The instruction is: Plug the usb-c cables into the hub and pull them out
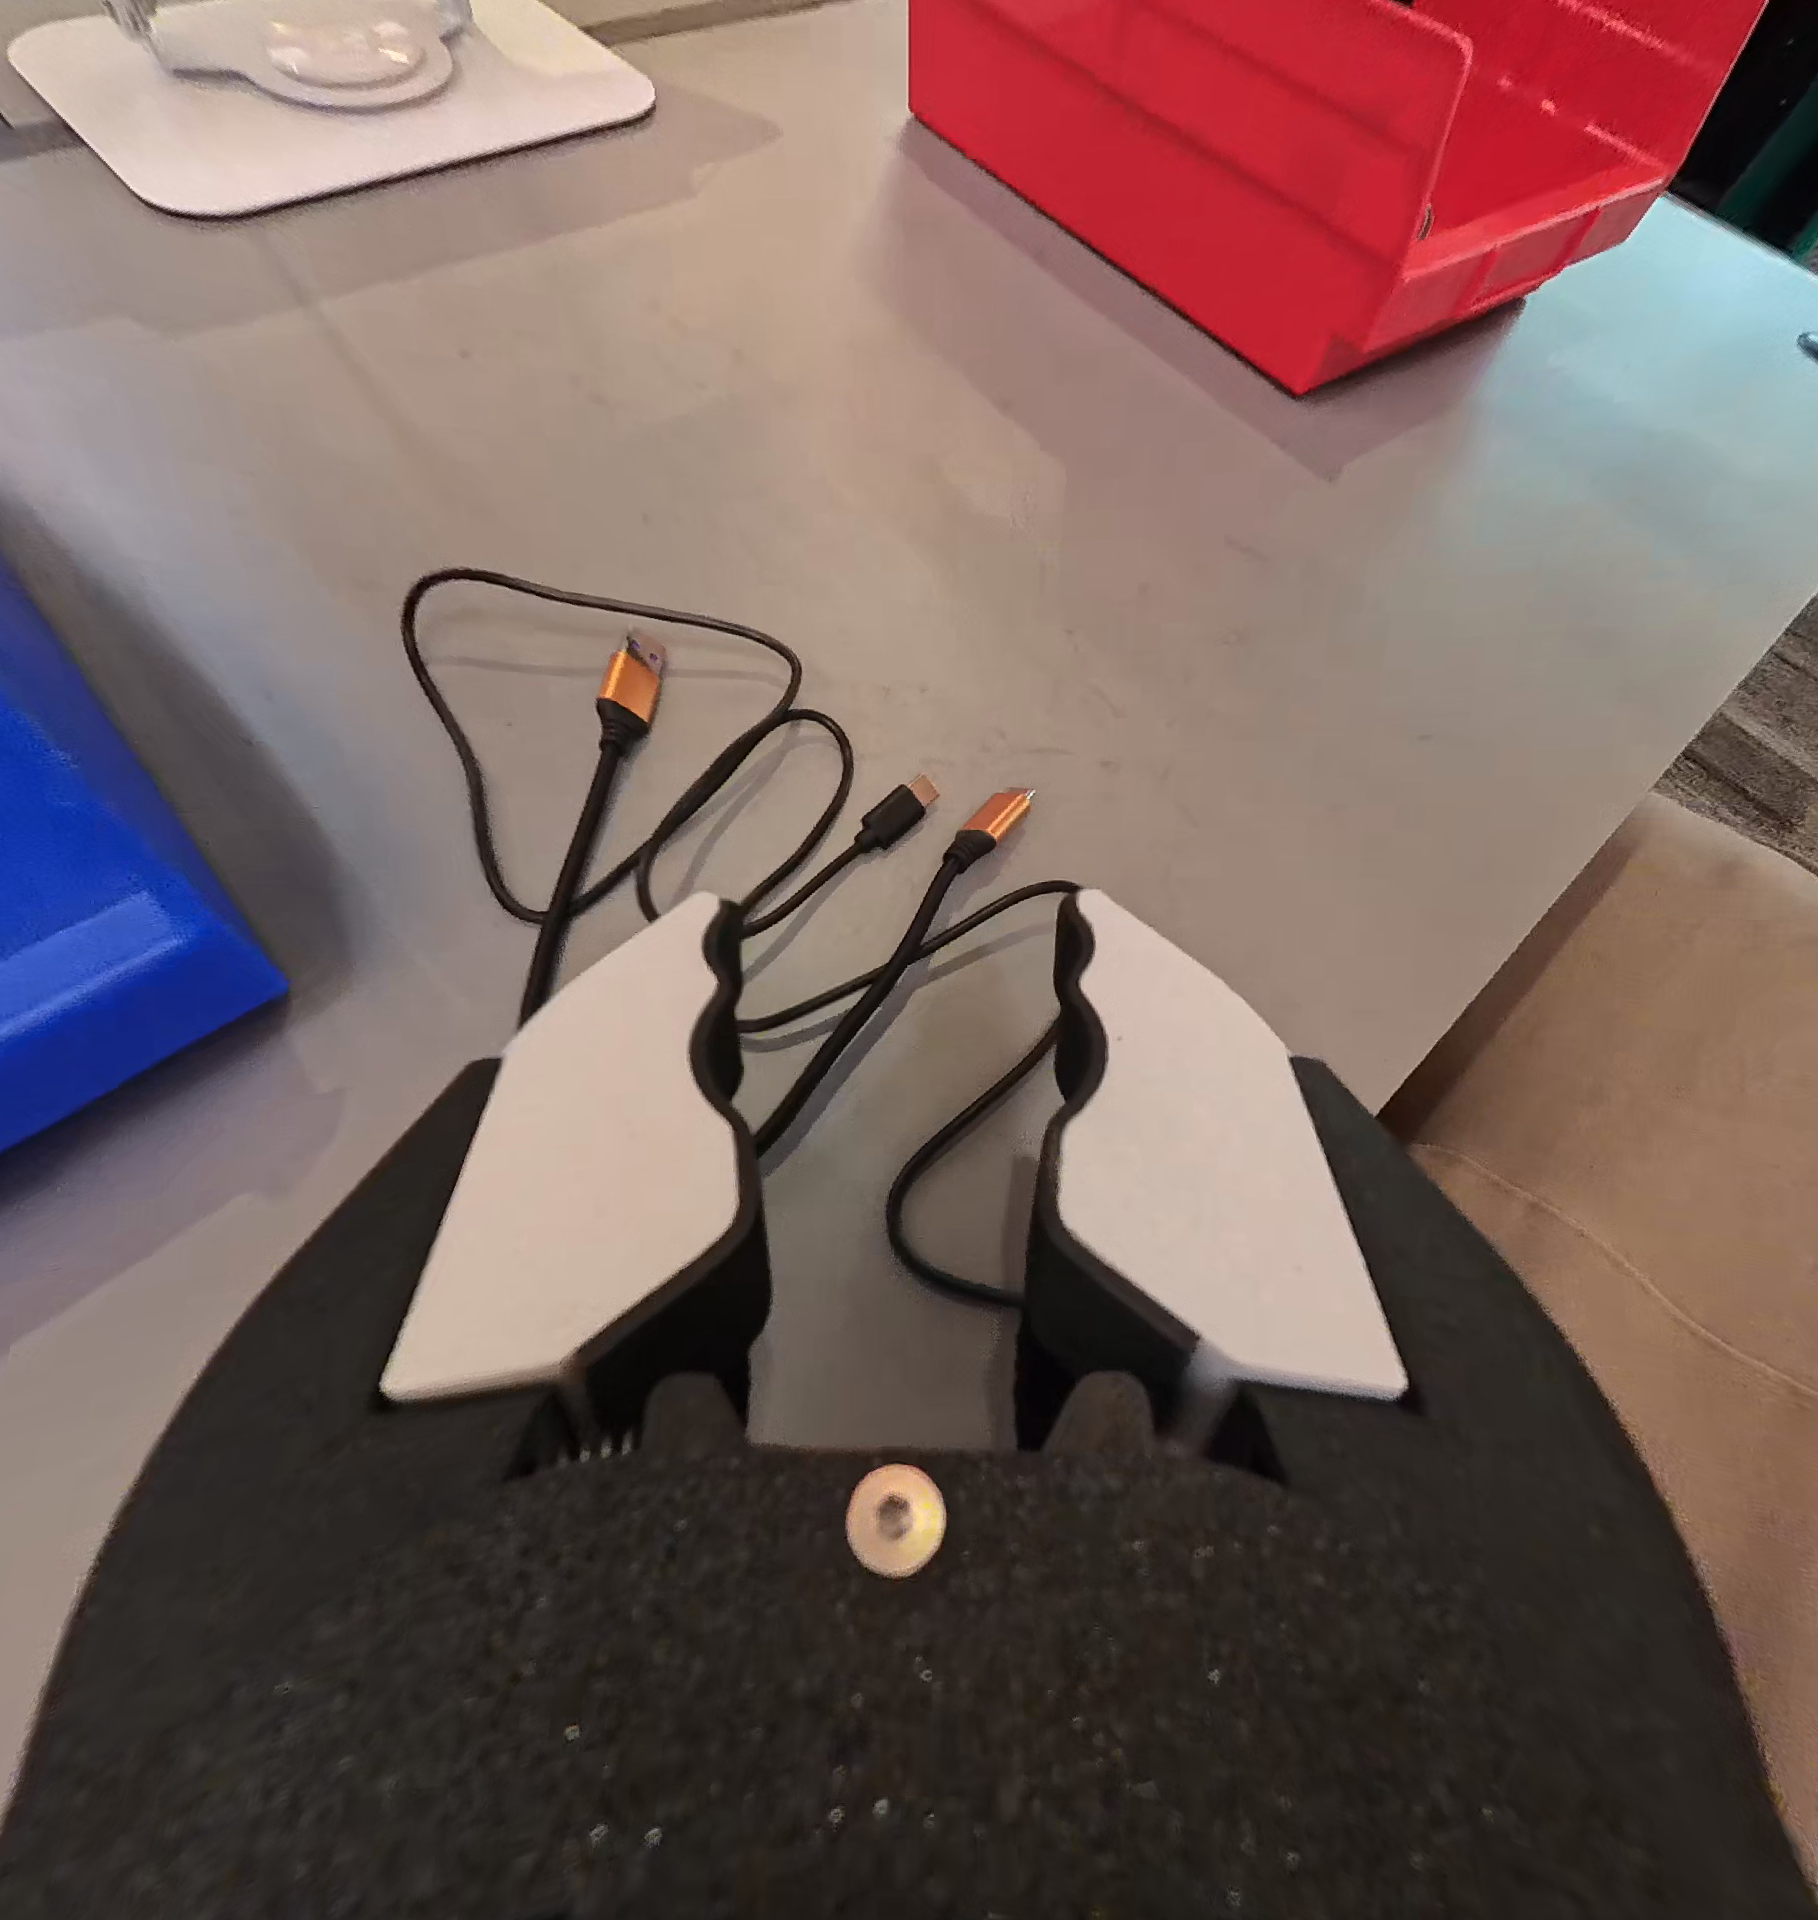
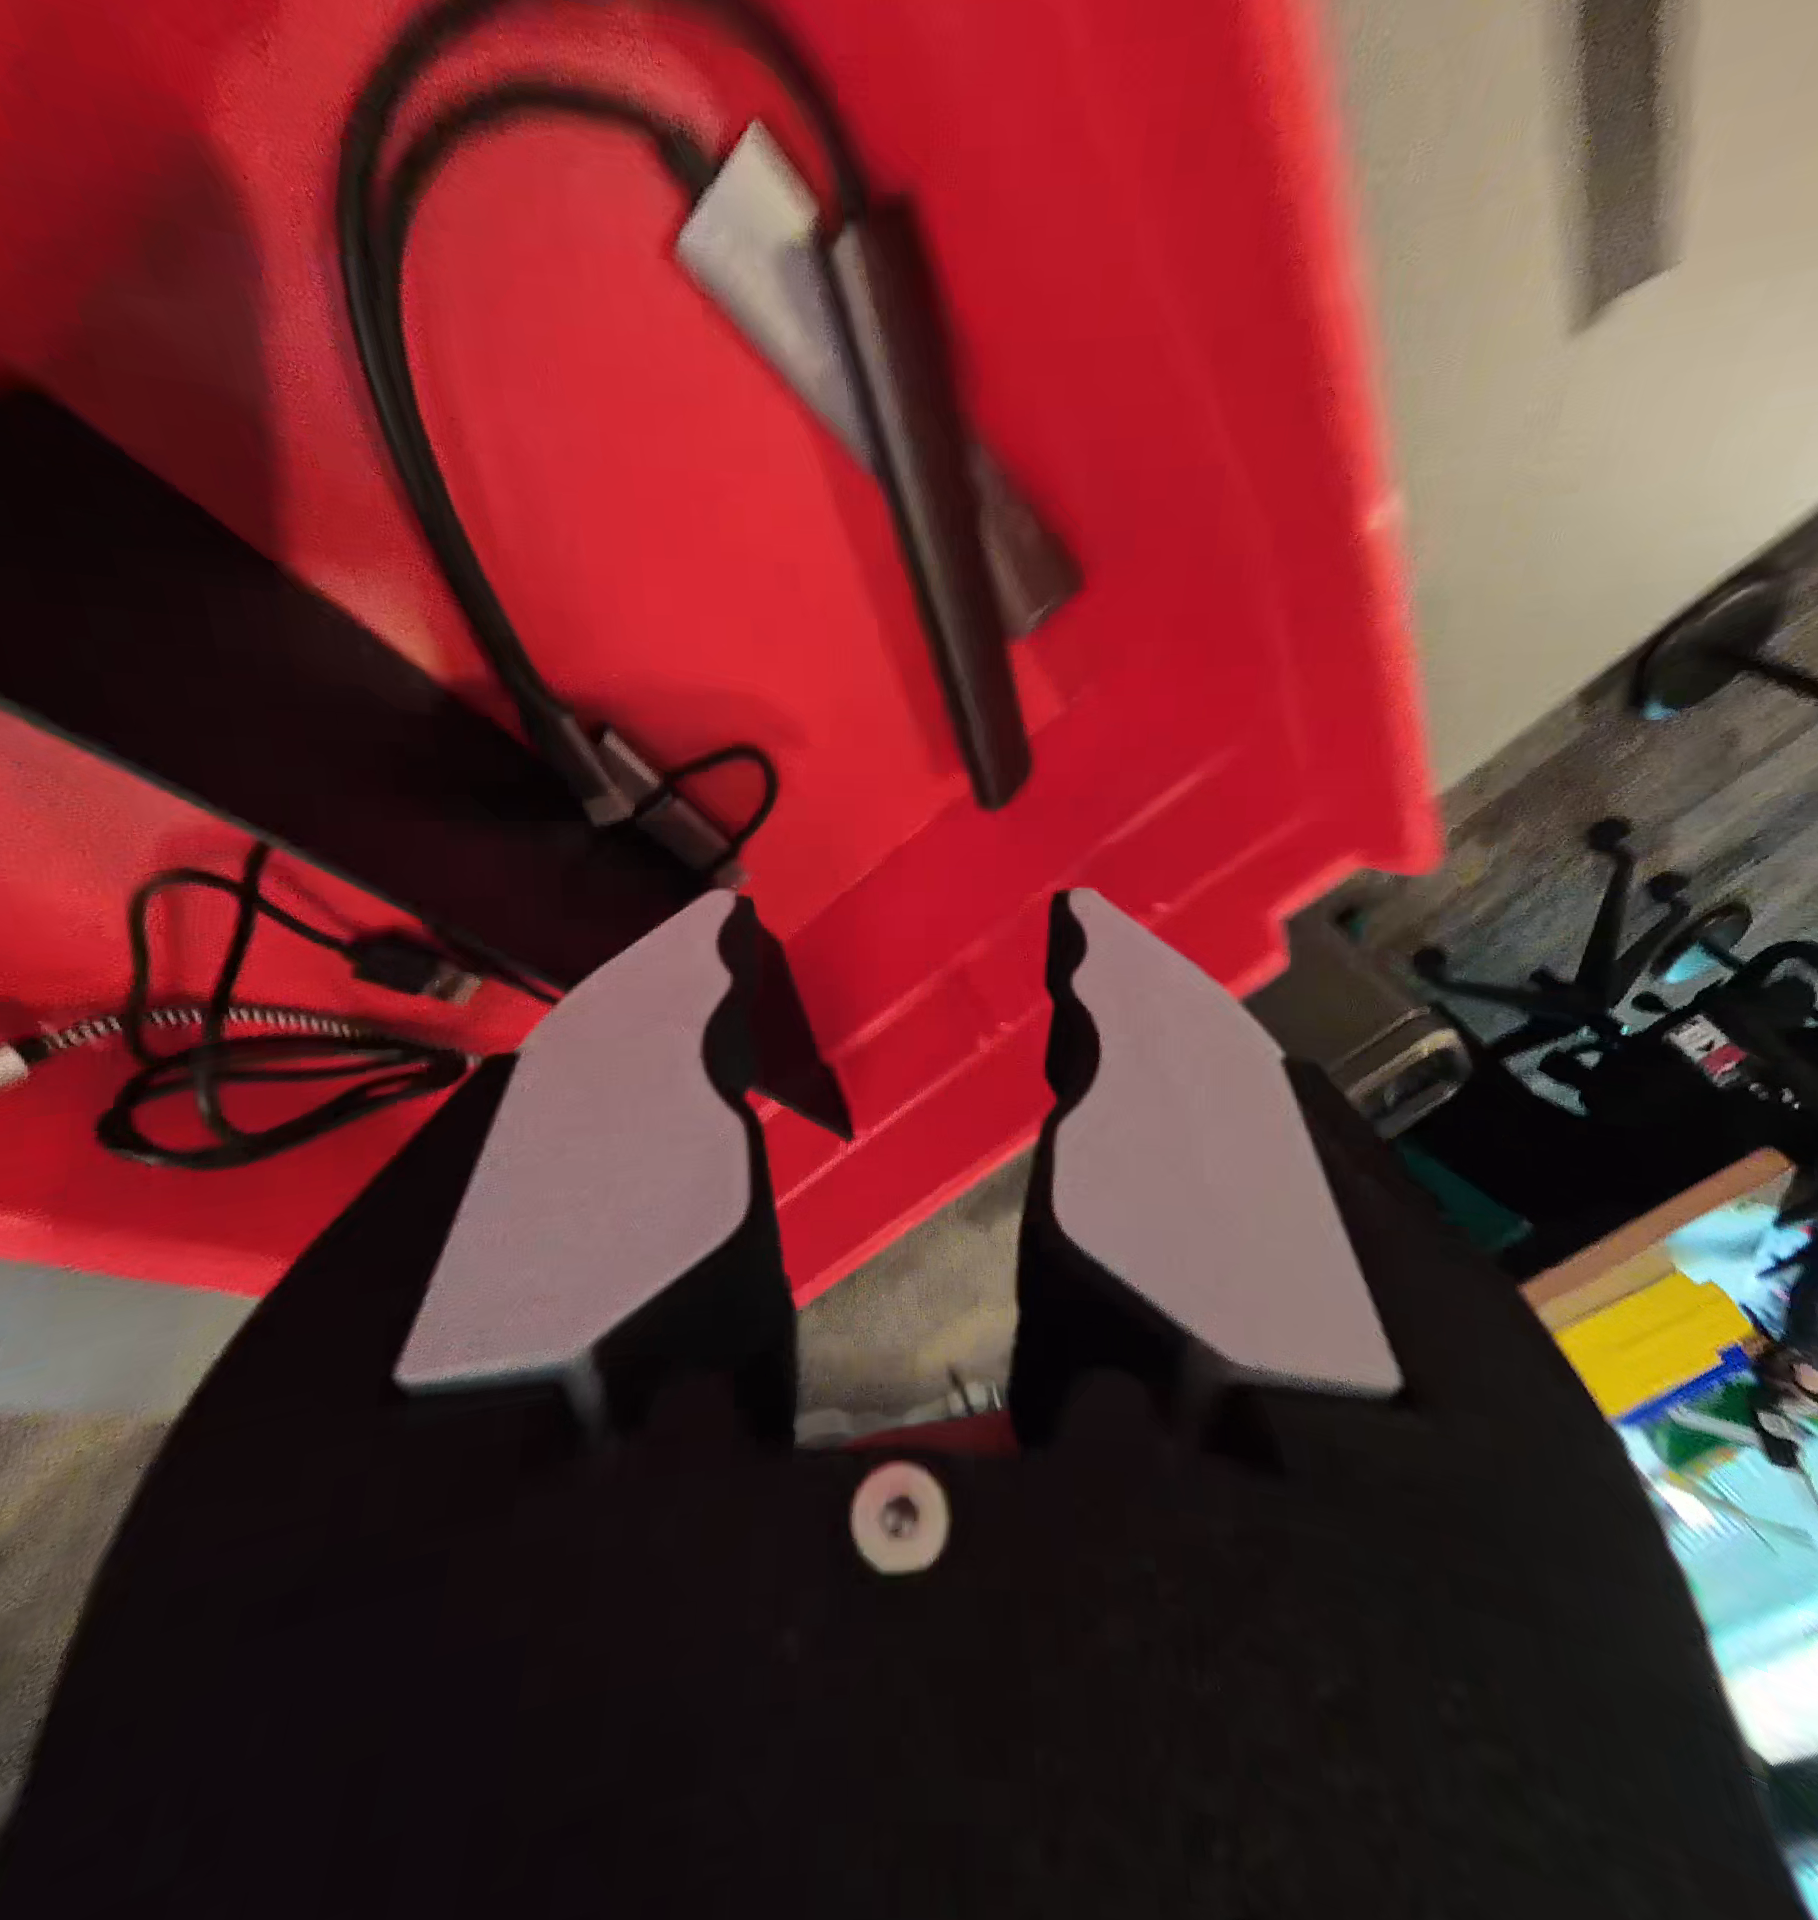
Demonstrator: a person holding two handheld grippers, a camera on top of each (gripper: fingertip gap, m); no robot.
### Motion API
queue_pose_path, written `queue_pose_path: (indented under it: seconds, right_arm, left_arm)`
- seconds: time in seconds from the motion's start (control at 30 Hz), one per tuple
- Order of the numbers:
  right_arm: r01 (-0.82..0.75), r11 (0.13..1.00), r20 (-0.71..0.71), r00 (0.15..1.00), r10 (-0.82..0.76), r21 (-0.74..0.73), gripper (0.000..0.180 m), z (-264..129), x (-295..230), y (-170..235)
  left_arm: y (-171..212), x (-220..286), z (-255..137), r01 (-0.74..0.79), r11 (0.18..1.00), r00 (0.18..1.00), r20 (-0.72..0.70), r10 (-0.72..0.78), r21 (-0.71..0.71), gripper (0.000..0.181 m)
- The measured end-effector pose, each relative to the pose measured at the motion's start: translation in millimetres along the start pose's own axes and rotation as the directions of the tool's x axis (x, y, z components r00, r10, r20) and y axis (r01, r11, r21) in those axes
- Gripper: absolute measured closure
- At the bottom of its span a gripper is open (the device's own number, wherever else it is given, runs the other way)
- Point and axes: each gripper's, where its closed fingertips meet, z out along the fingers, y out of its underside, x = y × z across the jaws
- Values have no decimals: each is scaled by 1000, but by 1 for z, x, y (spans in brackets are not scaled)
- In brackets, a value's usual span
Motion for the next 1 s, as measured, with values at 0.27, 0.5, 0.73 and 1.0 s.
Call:
queue_pose_path:
  seconds: [0.27,0.5,0.73,1.0]
  right_arm:
    - [-223,511,318,942,-105,830,139,-168,-179,-46]
    - [-52,497,421,611,-670,866,128,-144,-442,-34]
    - [68,491,334,650,-682,869,137,-108,-502,-32]
    - [-36,488,394,644,-656,872,142,-118,-492,-31]
  left_arm:
    - [8,5,-38,-77,996,953,-292,83,33,123]
    - [28,-5,-31,-100,992,961,-266,77,-75,130]
    - [38,5,-19,-211,969,956,-233,178,-127,133]
    - [49,-25,-8,-262,923,958,-192,213,-281,148]
